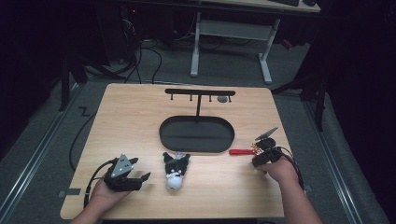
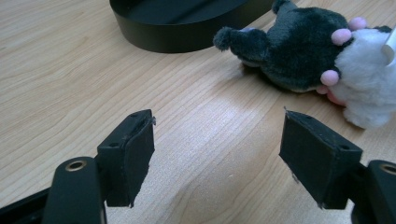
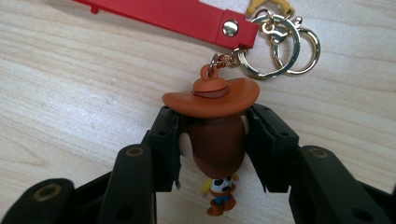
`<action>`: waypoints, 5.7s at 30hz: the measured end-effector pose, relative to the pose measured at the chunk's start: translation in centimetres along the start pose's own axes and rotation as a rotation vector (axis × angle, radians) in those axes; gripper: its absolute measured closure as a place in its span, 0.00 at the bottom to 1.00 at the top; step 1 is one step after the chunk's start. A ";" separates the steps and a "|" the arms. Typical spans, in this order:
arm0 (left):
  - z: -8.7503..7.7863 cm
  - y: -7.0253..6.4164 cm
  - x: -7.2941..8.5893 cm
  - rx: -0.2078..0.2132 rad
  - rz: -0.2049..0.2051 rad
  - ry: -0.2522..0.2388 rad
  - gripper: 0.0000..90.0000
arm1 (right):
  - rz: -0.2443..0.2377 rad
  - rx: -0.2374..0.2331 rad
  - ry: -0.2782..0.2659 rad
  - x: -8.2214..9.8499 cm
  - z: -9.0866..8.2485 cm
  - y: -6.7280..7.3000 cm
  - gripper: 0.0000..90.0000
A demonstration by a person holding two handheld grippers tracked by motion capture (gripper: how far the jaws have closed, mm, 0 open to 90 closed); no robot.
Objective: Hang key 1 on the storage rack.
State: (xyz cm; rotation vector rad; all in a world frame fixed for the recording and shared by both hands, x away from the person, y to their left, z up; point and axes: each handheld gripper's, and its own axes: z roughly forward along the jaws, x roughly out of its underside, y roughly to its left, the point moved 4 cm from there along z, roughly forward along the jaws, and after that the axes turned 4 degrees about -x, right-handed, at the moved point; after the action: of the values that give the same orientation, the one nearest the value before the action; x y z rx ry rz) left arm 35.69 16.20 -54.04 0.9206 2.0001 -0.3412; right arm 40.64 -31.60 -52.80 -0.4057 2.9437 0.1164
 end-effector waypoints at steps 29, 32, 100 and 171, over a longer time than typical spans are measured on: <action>0.1 -0.2 0.1 0.006 0.003 0.006 0.30 | -0.035 0.012 0.003 0.5 -0.6 -0.4 0.74; 0.1 -0.1 0.1 0.005 0.003 0.004 0.30 | -0.047 -0.005 0.004 0.7 -1.4 0.1 0.74; -0.4 -0.3 -0.1 0.025 0.005 -0.023 0.29 | -0.144 -0.067 -0.080 -8.0 -16.9 7.4 0.74; -0.7 0.0 0.3 0.021 0.002 -0.015 0.29 | -0.104 -0.070 -0.182 -16.2 -17.1 7.3 0.74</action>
State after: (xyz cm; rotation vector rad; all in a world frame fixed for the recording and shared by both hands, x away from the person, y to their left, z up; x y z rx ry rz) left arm 35.15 16.71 -53.93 0.9299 1.9852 -0.3674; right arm 51.39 -22.10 -32.77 -0.5282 2.7401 0.2311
